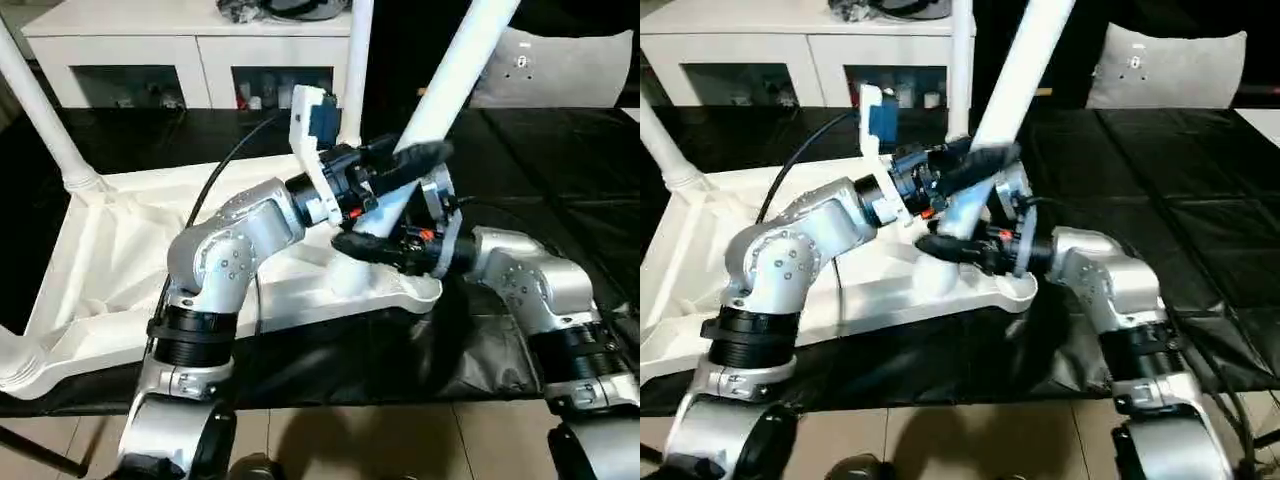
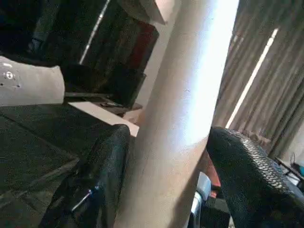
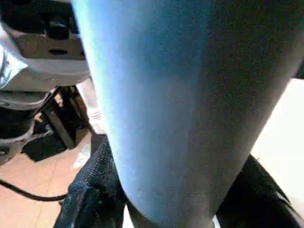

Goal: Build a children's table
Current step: Insert table leg to table base

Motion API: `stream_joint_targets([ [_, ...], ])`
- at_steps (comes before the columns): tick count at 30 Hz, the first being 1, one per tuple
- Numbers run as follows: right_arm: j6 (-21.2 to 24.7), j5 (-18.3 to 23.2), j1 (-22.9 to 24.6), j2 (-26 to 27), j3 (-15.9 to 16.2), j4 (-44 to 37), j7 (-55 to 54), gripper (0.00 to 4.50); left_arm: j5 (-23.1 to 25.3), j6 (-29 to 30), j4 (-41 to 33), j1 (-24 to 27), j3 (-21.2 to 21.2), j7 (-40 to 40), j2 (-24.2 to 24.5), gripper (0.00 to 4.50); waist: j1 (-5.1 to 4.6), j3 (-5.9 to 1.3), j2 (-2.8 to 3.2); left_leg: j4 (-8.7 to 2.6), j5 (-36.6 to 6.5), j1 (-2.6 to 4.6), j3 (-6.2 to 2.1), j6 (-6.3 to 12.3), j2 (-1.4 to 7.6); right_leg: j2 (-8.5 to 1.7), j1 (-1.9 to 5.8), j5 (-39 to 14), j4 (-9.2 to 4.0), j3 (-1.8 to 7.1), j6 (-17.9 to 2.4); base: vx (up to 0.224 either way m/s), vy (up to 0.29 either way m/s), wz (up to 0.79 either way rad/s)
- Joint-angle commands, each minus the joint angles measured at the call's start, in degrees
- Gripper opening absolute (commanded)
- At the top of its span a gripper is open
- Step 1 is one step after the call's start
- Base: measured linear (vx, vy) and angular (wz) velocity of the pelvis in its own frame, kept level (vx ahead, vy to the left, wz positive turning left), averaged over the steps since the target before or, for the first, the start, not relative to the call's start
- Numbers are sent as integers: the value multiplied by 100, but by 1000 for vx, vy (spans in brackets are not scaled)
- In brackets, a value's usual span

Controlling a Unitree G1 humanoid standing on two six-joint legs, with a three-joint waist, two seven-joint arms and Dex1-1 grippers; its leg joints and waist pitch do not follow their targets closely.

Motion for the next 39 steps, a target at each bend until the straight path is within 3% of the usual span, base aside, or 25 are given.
stream_joint_targets([
  [1, 124, -147, -62, 17, -39, 219, -335, 191, -226, 133, -379, -145, -413, -182, -156, 297, -19, -480, -125, -381, -1041, 108, -124, 188, 307, -370, 311, -1743, -433, 267, -897, 0, 0, 0],
  [3, 139, -89, 5, 35, -133, 105, -431, 191, -138, 41, -296, -149, -306, -46, -148, 297, -10, -477, -100, -381, -1018, 106, -130, 188, 308, -375, 308, -1773, -426, 270, -879, 0, 0, 0],
  [5, 117, -1, 106, 48, -300, -59, -567, 191, -45, -146, -163, -170, -121, -11, -55, 327, -13, -482, -58, -379, -1010, 114, -133, 175, 311, -374, 303, -1735, -423, 273, -872, 0, 0, 0],
  [10, 166, -39, 384, -45, -649, -442, -1178, 190, 85, -255, -2, -50, 138, -78, 288, 354, -25, -482, -66, -399, -1052, 121, -128, 74, 297, -358, 306, -1703, -428, 271, -838, 0, 0, 0],
  [11, 250, 16, 498, -121, -796, -602, -1266, 189, 199, -285, -3, 38, 130, -94, 438, 378, -23, -476, -64, -405, -1054, 123, -134, 65, 300, -361, 306, -1723, -438, 275, -810, 0, 0, 0],
  [12, 280, 72, 602, -174, -955, -736, -1347, 189, 305, -322, -30, 132, 89, -160, 594, 378, -29, -449, -46, -414, -1088, 115, -137, 76, 290, -348, 296, -1745, -436, 281, -750, 0, 0, 0],
  [13, 300, 111, 683, -216, -1094, -829, -1433, 189, 339, -295, -60, 210, 63, -228, 723, 390, -34, -439, 10, -421, -1153, 127, -143, 60, 288, -349, 286, -1797, -440, 284, -689, 0, 0, 0],
  [14, 300, 124, 716, -233, -1155, -862, -1474, 189, 340, -270, -78, 246, 51, -264, 781, 393, -61, -435, -33, -427, -1200, 129, -131, 58, 281, -338, 293, -1839, -462, 279, -665, 0, 0, 0],
  [15, 262, 74, 795, -290, -1210, -910, -1547, 189, 378, -268, -125, 323, -35, -366, 896, 395, -50, -439, 15, -422, -1195, 130, -143, 36, 275, -350, 298, -1847, -452, 275, -668, 0, 0, 0],
  [17, 170, -101, 936, -400, -1320, -945, -1779, 189, 599, -362, -110, 466, -299, -543, 1116, 395, -80, -432, 24, -431, -1228, 138, -142, 18, 282, -337, 283, -1881, -468, 272, -663, 0, 0, 0],
  [19, 146, -223, 1030, -449, -1452, -978, -2113, 189, 1099, -671, 10, 575, -768, -690, 1384, 395, -103, -430, 18, -442, -1317, 156, -142, -3, 287, -332, 264, -1944, -476, 276, -646, 0, 0, 0],
  [20, 146, -223, 1030, -449, -1452, -978, -2113, 189, 1099, -671, 10, 575, -768, -690, 1384, 395, -114, -436, -18, -448, -1314, 150, -147, -10, 288, -342, 280, -1982, -469, 273, -639, 0, 0, 0],
  [21, 193, -248, 1059, -466, -1481, -1013, -2238, 189, 1253, -774, 54, 599, -912, -718, 1460, 395, -124, -431, -6, -447, -1328, 148, -139, -17, 286, -341, 276, -1999, -474, 276, -656, 0, 0, 0],
  [22, 231, -267, 1075, -476, -1527, -1037, -2357, 189, 1502, -971, 140, 630, -1131, -756, 1558, 395, -150, -410, -52, -455, -1368, 134, -136, -20, 282, -344, 279, -2067, -494, 274, -642, 0, 0, 0],
  [24, 151, -354, 1106, -509, -1530, -1056, -2444, 189, 1899, -1236, 320, 679, -1514, -834, 1737, 395, -177, -392, 7, -464, -1474, 139, -149, -37, 275, -348, 261, -2211, -518, 274, -589, 0, 0, 0],
  [25, 103, -456, 1120, -545, -1477, -1050, -2478, 189, 2118, -1375, 436, 708, -1698, -898, 1824, 395, -191, -401, 77, -463, -1558, 151, -166, -63, 273, -345, 260, -2257, -518, 271, -527, 0, 0, 0],
  [27, 36, -596, 1099, -591, -1405, -929, -2550, 189, 2297, -1477, 557, 738, -1915, -1025, 1910, 395, -222, -397, 20, -469, -1542, 136, -155, -70, 262, -337, 275, -2211, -522, 270, -506, 0, 0, 0],
  [28, 47, -638, 1069, -587, -1421, -861, -2658, 189, 2361, -1507, 606, 758, -2045, -1130, 1957, 395, -221, -437, -20, -451, -1413, 129, -151, -52, 263, -357, 299, -2130, -498, 274, -547, 0, 0, 0],
  [31, 45, -756, 985, -567, -1431, -788, -2916, 189, 2492, -1577, 783, 756, -2307, -1411, 2039, 366, -240, -438, 21, -441, -1248, 121, -138, 1, 267, -359, 285, -1887, -467, 281, -739, 0, 0, 0],
  [32, -5, -795, 979, -582, -1380, -774, -2909, 189, 2574, -1622, 898, 728, -2376, -1460, 2061, 366, -257, -438, -52, -439, -1226, 112, -125, 30, 266, -351, 292, -1839, -465, 279, -784, 0, 0, 0],
  [35, -248, -834, 981, -620, -1248, -717, -2672, 189, 2760, -1857, 1253, 633, -2452, -1469, 2043, 346, -255, -433, -4, -429, -1271, 122, -120, 70, 259, -364, 283, -1905, -476, 277, -802, 0, 0, 0],
  [36, -258, -829, 1001, -648, -1196, -713, -2542, 189, 2819, -1715, 1481, 531, -2440, -1375, 1994, 346, -256, -446, 51, -430, -1276, 120, -136, 64, 265, -371, 301, -1865, -456, 276, -816, 0, 0, 0],
  [37, -250, -824, 1014, -649, -1199, -720, -2531, 189, 2841, -1726, 1535, 511, -2436, -1374, 1978, 320, -267, -451, 40, -424, -1315, 127, -131, 61, 262, -364, 303, -1855, -463, 271, -821, 0, 0, 0],
  [39, -298, -812, 1078, -692, -1187, -770, -2424, 189, 2839, -1654, 1567, 511, -2441, -1397, 1952, 315, -265, -464, 30, -428, -1292, 133, -134, 68, 278, -369, 307, -1753, -455, 273, -889, 0, 0, 0],
])
